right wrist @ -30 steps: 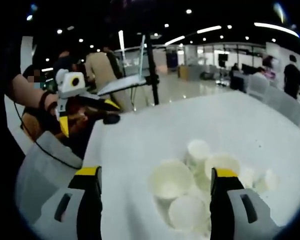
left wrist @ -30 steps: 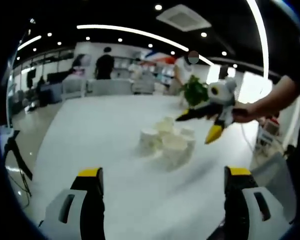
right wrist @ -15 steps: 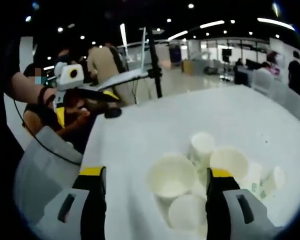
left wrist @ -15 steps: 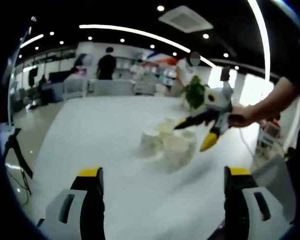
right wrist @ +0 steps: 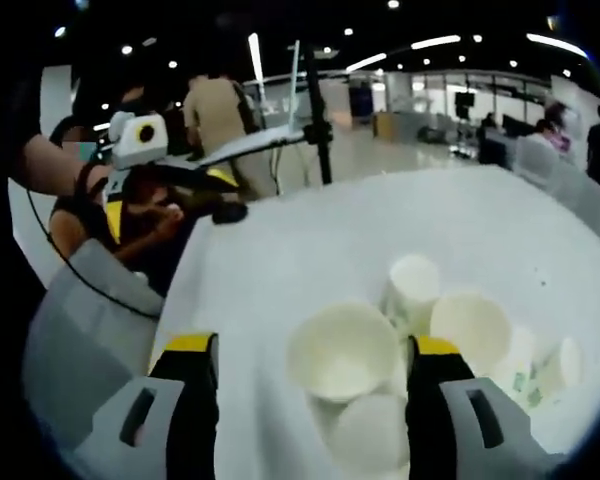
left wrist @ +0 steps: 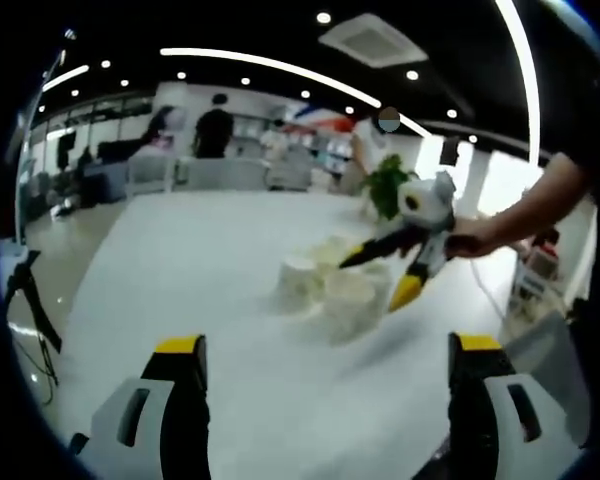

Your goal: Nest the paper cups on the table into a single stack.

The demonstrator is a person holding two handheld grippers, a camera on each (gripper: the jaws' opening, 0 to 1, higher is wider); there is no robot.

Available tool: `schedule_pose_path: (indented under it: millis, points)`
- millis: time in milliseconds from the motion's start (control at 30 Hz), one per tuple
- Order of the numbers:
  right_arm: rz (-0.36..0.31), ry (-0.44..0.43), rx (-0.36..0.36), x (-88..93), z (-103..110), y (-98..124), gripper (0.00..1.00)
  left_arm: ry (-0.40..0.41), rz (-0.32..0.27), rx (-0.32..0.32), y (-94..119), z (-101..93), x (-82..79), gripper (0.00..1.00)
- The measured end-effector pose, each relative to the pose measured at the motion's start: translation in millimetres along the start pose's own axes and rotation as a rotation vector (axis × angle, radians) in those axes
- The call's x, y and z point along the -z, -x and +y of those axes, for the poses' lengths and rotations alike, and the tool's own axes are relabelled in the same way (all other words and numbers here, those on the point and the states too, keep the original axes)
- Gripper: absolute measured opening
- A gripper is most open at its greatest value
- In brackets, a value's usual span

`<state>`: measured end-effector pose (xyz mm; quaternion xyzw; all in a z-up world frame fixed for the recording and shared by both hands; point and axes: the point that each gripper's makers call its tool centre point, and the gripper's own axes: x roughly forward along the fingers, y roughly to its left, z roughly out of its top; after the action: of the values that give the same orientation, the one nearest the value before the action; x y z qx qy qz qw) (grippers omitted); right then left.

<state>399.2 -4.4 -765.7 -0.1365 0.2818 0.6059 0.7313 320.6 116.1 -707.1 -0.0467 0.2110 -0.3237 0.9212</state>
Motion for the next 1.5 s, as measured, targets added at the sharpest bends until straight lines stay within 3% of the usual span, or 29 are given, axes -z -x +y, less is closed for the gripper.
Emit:
schedule_pose_path:
  millis: [500, 767, 867, 1500]
  points:
    - [0.031, 0.030, -0.001, 8.5, -7, -9, 0.66, -0.013, -0.030, -0.013, 4, 1.5, -9.0, 1.00]
    - [0.030, 0.041, 0.002, 8.9, -9, -8, 0.63, 0.001, -0.011, -0.023, 4, 2.3, -4.4, 1.00]
    - [0.030, 0.039, 0.000, 10.0, -10, -10, 0.62, 0.016, -0.056, -0.026, 5, 2.1, -11.9, 1.00]
    - [0.010, 0.015, 0.013, 13.4, -16, -7, 0.49, 0.001, -0.005, -0.018, 9, -6.7, 0.6, 0.98]
